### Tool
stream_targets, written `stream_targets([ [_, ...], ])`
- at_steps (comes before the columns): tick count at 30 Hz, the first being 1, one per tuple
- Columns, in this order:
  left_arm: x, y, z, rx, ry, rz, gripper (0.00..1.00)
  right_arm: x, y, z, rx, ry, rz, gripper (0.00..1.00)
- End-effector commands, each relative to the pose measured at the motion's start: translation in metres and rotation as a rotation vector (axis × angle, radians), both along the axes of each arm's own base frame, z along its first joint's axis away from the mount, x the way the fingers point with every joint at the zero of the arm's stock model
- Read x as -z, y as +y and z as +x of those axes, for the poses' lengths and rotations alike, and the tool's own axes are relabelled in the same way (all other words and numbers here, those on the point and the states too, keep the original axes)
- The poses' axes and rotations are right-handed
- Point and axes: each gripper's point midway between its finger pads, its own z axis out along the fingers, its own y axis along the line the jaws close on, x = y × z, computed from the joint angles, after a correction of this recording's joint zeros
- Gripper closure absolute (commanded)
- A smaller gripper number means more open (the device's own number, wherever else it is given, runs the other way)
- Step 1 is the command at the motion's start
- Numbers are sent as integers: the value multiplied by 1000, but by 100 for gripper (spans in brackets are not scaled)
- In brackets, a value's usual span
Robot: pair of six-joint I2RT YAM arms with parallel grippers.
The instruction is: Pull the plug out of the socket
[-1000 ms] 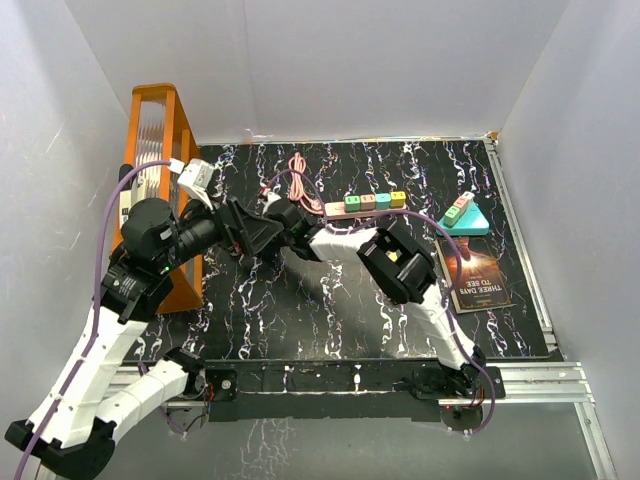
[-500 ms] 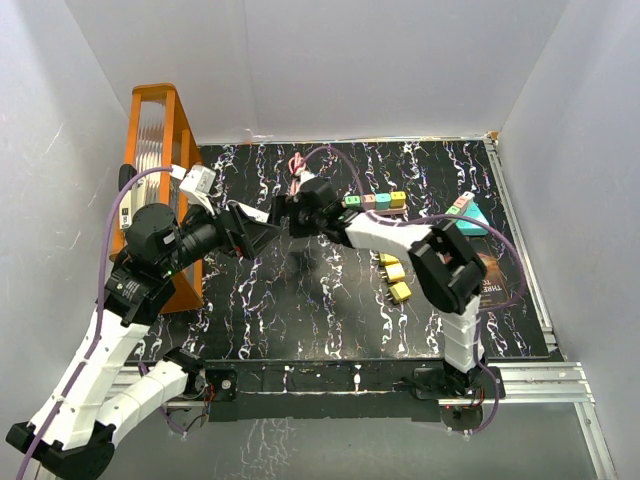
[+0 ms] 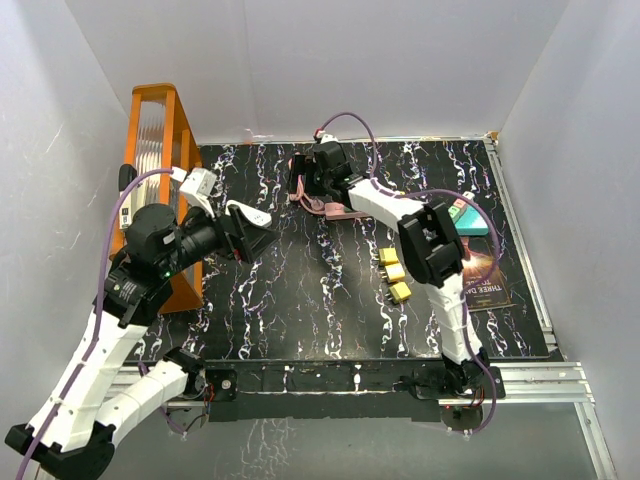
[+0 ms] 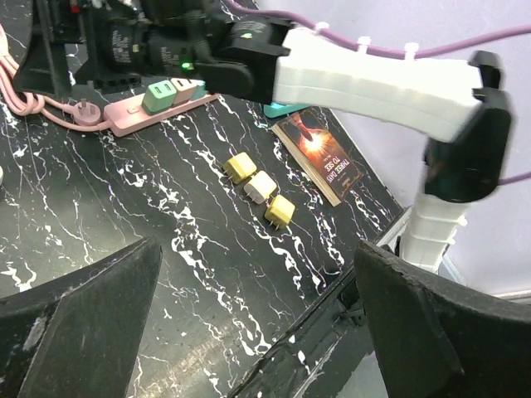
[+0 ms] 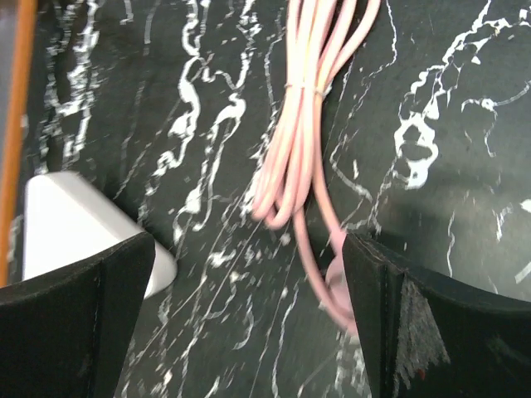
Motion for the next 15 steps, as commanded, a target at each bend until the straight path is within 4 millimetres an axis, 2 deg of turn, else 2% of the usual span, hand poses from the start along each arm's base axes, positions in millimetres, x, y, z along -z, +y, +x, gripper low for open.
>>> stream_targets([
  [1, -18, 9, -12, -12, -39, -3, 1, 1, 4, 41, 49, -68, -49, 6],
  [6, -15, 11, -14, -28, -26, -13, 1, 11, 22, 75, 15, -136, -61, 12],
  [8, -13, 12, -15, -30, -17, -9, 2, 18, 28, 82, -1, -154, -62, 15],
  [10, -11, 13, -16, -30, -10, 0, 2, 26, 30, 86, -6, -170, -65, 20],
  [15, -9, 14, -15, -38, 2, 13, 2, 50, 26, 87, 4, -158, -87, 40],
])
